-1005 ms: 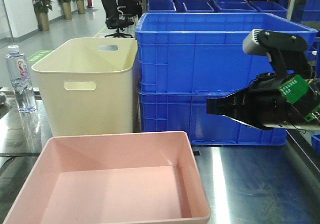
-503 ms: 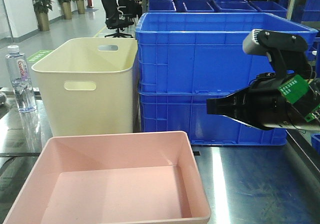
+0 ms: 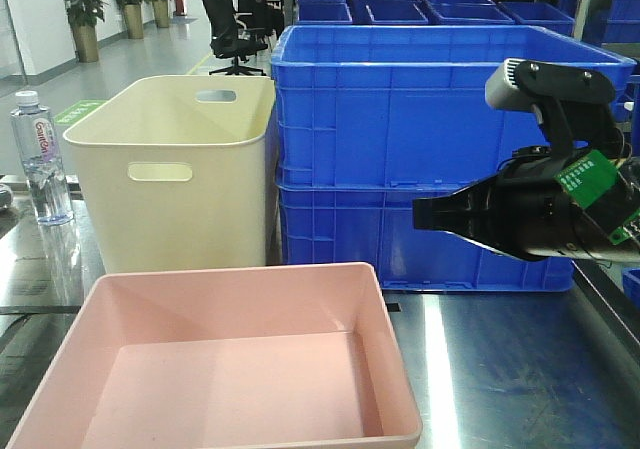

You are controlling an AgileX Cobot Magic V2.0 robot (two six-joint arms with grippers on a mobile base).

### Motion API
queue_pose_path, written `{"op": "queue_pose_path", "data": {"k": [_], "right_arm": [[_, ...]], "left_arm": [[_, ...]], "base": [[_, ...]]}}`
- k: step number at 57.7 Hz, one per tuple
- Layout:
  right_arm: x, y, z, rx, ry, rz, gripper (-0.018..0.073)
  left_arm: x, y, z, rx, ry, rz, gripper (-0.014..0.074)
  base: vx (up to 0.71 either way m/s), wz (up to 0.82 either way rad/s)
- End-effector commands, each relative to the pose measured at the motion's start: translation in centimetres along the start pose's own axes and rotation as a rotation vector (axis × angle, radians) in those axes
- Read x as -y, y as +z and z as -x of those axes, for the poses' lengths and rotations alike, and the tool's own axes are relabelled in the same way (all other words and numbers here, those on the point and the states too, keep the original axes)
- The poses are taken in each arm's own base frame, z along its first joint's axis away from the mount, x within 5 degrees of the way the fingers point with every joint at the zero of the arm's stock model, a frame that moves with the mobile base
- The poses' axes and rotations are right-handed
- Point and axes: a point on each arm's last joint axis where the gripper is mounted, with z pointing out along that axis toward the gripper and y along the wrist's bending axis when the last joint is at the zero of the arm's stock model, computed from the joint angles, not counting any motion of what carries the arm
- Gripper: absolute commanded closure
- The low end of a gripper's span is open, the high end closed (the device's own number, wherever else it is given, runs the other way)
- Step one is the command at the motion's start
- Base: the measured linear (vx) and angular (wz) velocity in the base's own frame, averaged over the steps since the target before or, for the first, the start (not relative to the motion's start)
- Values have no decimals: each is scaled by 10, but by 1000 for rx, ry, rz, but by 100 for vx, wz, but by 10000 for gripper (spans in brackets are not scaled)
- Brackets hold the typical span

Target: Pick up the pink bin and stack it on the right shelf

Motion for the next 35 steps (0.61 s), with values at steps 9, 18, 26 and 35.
{"op": "queue_pose_path", "data": {"k": [9, 18, 26, 35], "right_arm": [[-1, -15, 18, 131, -10, 7, 571], [-1, -15, 18, 133, -10, 7, 571], [2, -17, 10, 133, -71, -21, 571], [18, -56, -29, 219, -136, -83, 571]], "left_arm": [[-1, 2, 1, 37, -10, 4, 604], [-1, 2, 1, 37, -10, 4, 604], [-1, 2, 1, 37, -10, 4, 604], [-1, 2, 1, 37, -10, 4, 604]], "base": [[0, 0], [0, 0], [0, 0], [0, 0]]}}
